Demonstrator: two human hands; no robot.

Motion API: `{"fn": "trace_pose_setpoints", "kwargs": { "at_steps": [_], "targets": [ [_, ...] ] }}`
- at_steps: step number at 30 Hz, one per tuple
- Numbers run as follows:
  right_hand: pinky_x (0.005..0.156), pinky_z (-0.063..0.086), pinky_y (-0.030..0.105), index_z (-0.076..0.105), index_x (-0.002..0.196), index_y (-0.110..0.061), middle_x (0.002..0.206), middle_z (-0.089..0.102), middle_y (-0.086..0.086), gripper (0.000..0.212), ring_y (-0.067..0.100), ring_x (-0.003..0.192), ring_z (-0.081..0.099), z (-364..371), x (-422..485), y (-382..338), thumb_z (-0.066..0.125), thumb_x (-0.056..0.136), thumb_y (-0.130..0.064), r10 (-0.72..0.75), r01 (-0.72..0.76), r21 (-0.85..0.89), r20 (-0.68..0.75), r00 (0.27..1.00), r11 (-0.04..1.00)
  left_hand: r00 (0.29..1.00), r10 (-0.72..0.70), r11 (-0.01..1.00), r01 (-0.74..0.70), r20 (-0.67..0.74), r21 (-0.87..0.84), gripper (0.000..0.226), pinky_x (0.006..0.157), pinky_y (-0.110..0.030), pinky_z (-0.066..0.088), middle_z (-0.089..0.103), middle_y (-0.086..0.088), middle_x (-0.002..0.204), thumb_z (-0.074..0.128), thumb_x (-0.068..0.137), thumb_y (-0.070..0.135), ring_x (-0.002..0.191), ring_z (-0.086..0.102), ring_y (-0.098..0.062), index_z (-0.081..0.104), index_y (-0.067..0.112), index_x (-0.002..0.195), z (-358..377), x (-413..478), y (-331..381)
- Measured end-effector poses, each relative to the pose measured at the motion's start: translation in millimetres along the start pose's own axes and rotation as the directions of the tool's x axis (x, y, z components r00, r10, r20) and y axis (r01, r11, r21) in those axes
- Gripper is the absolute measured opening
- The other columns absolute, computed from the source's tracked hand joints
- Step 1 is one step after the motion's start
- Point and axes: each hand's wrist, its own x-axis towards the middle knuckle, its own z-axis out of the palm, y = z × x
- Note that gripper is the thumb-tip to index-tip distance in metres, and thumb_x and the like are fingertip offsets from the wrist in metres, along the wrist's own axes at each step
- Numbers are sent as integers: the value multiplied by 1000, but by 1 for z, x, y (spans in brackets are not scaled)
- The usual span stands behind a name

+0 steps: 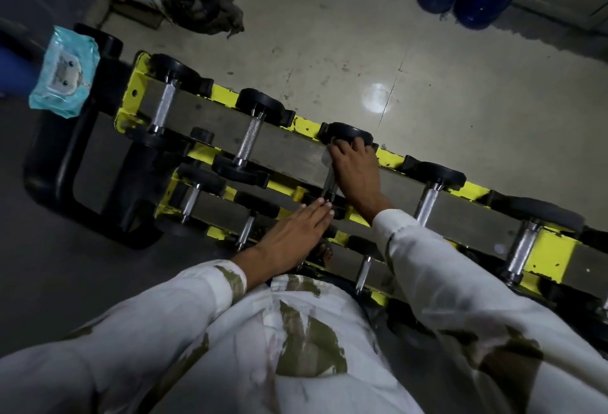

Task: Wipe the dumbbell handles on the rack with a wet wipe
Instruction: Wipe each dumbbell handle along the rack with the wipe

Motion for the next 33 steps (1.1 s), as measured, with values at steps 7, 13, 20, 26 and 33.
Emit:
{"fn": "trace_pose_setpoints", "kwargs": {
  "at_steps": [7, 13, 20, 26, 33],
  "targets": [
    [60, 44, 35, 61, 121, -14, 112, 68, 7, 29, 33, 92, 69, -37, 27, 0, 58, 92, -10, -245, 294, -80, 376, 894, 952, 999, 18, 1000, -18, -26, -3, 72, 126, -46, 23, 12, -20, 170, 25, 90, 0, 158, 6, -34, 16, -1, 161, 6, 4, 7],
    [69, 51, 31, 70, 110, -21, 108, 73, 3, 20, 27, 93, 71, -29, 15, -11, 57, 97, -29, -329, 329, 94, 513, 792, 940, 995, -2, 1000, 3, -99, 5, 58, 125, -44, 27, 33, -18, 160, 39, 96, 5, 153, 24, -35, 39, 1, 153, 6, 7, 12],
    [61, 49, 29, 72, 102, -15, 82, 68, 4, 21, 17, 60, 61, -35, 38, -25, 57, 98, -29, -338, 251, 232, 743, 578, 940, 997, 0, 998, 5, -77, 65, 43, 120, -41, 31, 47, -16, 146, 53, 93, 14, 137, 42, -34, 63, 5, 134, 6, 8, 20],
    [70, 49, 28, 73, 110, -27, 109, 71, -1, 24, 22, 98, 65, -40, -9, -4, 68, 88, -18, -405, 286, 332, 377, 833, 899, 995, -74, 997, 73, -61, -21, 63, 124, -46, 28, 21, -20, 167, 39, 98, 8, 157, 11, -36, 26, -1, 159, 14, 2, 12],
    [71, 53, 32, 64, 102, -22, 105, 63, -1, 28, 20, 87, 62, 0, -75, -7, 75, 80, -8, 65, -146, 658, 146, 987, 738, 997, -73, 997, 73, -4, -15, 79, 126, -45, 22, 3, -19, 171, 50, 97, 14, 159, 0, -33, 8, -1, 162, 13, -2, 8]
  ]
}}
